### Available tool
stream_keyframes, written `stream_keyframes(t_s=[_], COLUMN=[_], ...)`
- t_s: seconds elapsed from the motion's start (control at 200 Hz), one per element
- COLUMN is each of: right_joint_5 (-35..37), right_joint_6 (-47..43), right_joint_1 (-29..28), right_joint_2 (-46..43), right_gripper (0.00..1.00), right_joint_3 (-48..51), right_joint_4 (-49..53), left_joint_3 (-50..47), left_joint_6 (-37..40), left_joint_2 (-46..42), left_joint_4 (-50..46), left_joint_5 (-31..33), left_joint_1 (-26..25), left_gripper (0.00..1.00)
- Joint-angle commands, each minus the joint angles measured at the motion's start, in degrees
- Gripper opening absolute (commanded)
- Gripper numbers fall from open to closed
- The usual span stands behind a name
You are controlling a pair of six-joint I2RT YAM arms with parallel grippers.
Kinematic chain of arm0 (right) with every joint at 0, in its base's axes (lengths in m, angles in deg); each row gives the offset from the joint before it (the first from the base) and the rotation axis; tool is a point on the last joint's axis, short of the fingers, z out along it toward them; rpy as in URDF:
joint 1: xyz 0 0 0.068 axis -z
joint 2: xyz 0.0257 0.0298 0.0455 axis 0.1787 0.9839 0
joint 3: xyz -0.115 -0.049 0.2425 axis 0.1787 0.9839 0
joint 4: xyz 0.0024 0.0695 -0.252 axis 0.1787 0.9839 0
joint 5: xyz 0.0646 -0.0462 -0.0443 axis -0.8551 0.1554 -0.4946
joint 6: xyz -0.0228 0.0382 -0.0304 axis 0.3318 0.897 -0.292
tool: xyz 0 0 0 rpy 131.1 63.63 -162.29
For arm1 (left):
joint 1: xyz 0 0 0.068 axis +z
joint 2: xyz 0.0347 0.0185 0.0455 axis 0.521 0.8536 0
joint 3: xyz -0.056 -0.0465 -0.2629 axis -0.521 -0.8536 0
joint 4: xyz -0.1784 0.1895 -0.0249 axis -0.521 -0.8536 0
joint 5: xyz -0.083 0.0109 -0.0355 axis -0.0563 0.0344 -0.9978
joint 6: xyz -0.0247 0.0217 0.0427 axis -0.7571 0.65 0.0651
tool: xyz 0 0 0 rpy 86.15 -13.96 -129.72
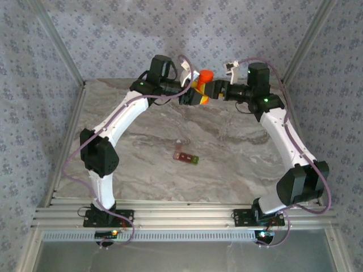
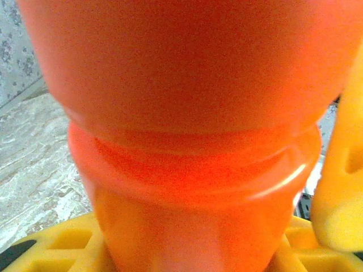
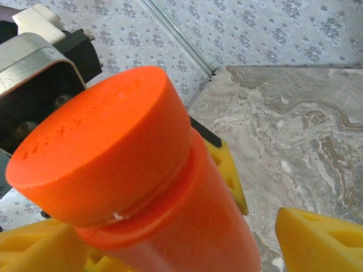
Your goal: Sort the pills into containers
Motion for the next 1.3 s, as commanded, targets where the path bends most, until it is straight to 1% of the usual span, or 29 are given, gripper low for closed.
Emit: stream_keyframes(t_s=[0.0,0.075,0.155,0.31,0.395,0.49,0.635,0.67,0.77,1.005,1.209,1.294], right_joint_5=[-1.4,-1.4,-1.5,-1.8,-2.0,-2.0,-0.6,0.1,1.6,3.4,5.0,5.2], right_joint_6=[-0.6,-0.1,0.5,2.2,3.1,4.6,8.5,9.9,14.4,18.8,23.9,24.2], right_joint_1=[-1.0,-1.3,-1.6,-1.9,-2.0,-2.1,-2.2,-2.2,-1.8,-1.6,-1.8,-2.1], right_joint_2=[0.4,0.7,0.8,1.1,1.4,1.5,1.0,0.9,0.4,0.3,0.4,0.5], right_gripper=[0.84,0.81,0.76,0.59,0.52,0.47,0.44,0.44,0.43,0.42,0.42,0.41], right_joint_3=[-1.8,-1.7,-1.7,-1.5,-1.2,-0.7,1.3,2.2,4.5,5.3,6.6,6.4], right_joint_4=[-2.2,-3.0,-3.7,-5.5,-6.7,-8.4,-13.5,-15.2,-20.5,-25.6,-31.4,-31.6], left_joint_3=[2.0,2.0,2.0,2.0,2.0,2.0,2.0,2.1,2.1,2.0,1.7,1.7], left_joint_6=[-1.0,-1.1,-1.1,-1.2,-1.1,-1.1,-1.3,-1.4,-2.3,-3.1,-4.6,-4.9], left_joint_2=[-0.1,-0.1,0.0,0.1,0.1,0.0,0.1,0.0,0.0,-0.1,-0.1,-0.1], left_joint_4=[0.7,0.7,0.7,0.4,0.3,0.3,0.5,0.5,0.9,1.0,2.5,3.1], left_joint_5=[-2.5,-2.7,-2.9,-2.9,-3.0,-2.9,-1.6,-1.2,-0.9,-0.5,-0.4,-0.2], left_joint_1=[-0.4,-0.5,-0.6,-0.7,-0.7,-0.7,-0.7,-0.7,-0.6,-0.4,-0.4,-0.4], left_gripper=[0.0,0.0,0.0,0.0,0.0,0.0,0.0,0.05,0.22,0.51,0.63,0.65])
